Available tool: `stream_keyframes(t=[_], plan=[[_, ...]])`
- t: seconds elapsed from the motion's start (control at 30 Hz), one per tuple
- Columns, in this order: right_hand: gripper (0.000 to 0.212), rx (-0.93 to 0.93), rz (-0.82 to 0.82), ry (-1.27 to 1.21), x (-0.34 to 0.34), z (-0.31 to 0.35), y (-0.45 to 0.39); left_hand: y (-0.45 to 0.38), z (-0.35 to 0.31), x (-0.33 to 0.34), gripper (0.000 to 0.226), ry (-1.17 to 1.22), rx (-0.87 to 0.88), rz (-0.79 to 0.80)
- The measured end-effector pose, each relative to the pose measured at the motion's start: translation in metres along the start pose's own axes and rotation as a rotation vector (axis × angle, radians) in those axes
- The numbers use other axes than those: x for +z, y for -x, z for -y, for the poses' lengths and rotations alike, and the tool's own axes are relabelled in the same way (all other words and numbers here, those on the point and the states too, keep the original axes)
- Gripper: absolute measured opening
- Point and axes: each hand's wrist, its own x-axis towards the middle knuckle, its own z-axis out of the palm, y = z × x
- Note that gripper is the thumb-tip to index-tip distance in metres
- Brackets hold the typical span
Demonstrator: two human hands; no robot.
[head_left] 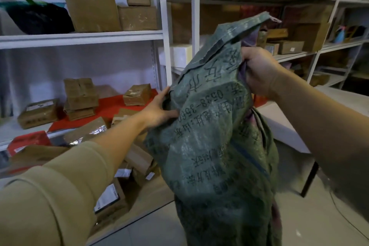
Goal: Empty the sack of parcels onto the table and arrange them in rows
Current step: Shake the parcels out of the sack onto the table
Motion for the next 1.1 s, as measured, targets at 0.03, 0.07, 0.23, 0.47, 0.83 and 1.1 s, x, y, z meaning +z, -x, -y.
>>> stream_keyframes(t=[0.03, 0.07, 0.23, 0.47, 0.83, 1.1], plan=[[0.034, 0.003, 0.001, 0.0, -0.005, 0.002, 0.001, -0.001, 0.001, 0.001, 0.073, -0.018, -0.008, 0.0], [0.034, 0.003, 0.0, 0.007, -0.009, 0.003, 0.002, -0.003, 0.003, 0.0, 0.048, -0.056, 0.002, -0.012], [0.016, -0.046, -0.246, 0.692, -0.033, -0.009, -0.005, -0.008, 0.011, -0.026, 0.013, -0.691, -0.027, -0.221], [0.036, -0.145, -0.401, 1.205, -0.031, -0.047, -0.034, 0.006, 0.008, -0.085, 0.022, -0.868, -0.136, -0.528], [0.02, -0.004, -0.09, 1.153, 0.005, -0.075, -0.044, 0.049, 0.007, -0.137, 0.027, -0.814, -0.25, -0.71], [0.032, 0.003, -0.163, 0.932, 0.018, -0.09, -0.05, 0.059, 0.017, -0.141, 0.028, -0.767, -0.142, -0.907]])
